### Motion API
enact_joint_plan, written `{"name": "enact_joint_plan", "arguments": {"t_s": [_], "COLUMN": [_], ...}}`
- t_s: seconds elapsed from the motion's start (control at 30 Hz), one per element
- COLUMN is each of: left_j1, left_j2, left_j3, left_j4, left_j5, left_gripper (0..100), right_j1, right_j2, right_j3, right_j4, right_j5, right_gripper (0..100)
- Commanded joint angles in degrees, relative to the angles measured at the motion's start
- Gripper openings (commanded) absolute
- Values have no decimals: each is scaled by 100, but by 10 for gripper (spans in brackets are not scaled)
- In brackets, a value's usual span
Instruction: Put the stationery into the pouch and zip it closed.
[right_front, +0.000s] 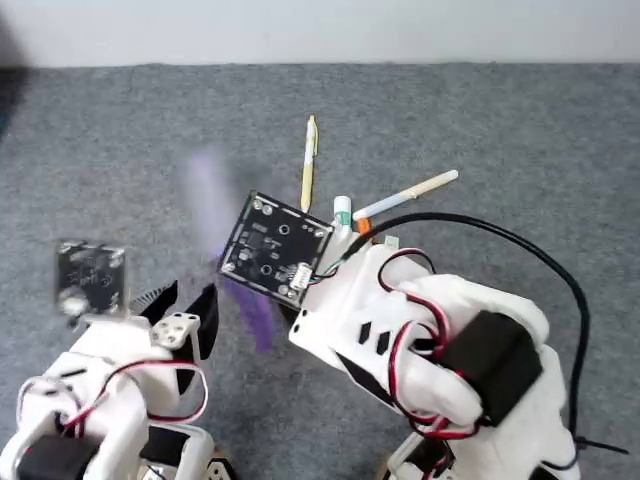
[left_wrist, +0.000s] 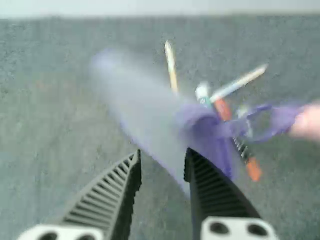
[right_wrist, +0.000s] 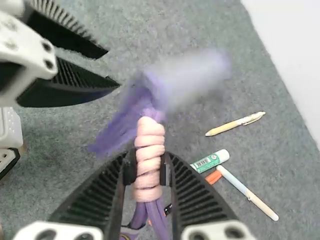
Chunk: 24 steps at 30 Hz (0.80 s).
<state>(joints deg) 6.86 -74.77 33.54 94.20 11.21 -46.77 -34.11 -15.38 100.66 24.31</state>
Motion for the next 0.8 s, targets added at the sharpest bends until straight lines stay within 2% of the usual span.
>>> {"name": "enact_joint_plan", "arguments": {"t_s": [0.0,0.27,0.67,0.77], "left_j1": [-44,-44,9,176], "left_j2": [-9,-9,-9,-9], "left_j3": [-119,-611,-673,-945], "left_j4": [97,211,237,431], "left_j5": [-79,-79,-79,-229], "left_gripper": [133,135,135,136], "right_j1": [48,-453,-505,-541], "right_j2": [-171,-189,-110,-180], "right_j3": [-246,343,554,1116], "right_j4": [224,198,40,40], "right_j5": [18,0,-9,-413], "right_gripper": [8,8,8,8]}}
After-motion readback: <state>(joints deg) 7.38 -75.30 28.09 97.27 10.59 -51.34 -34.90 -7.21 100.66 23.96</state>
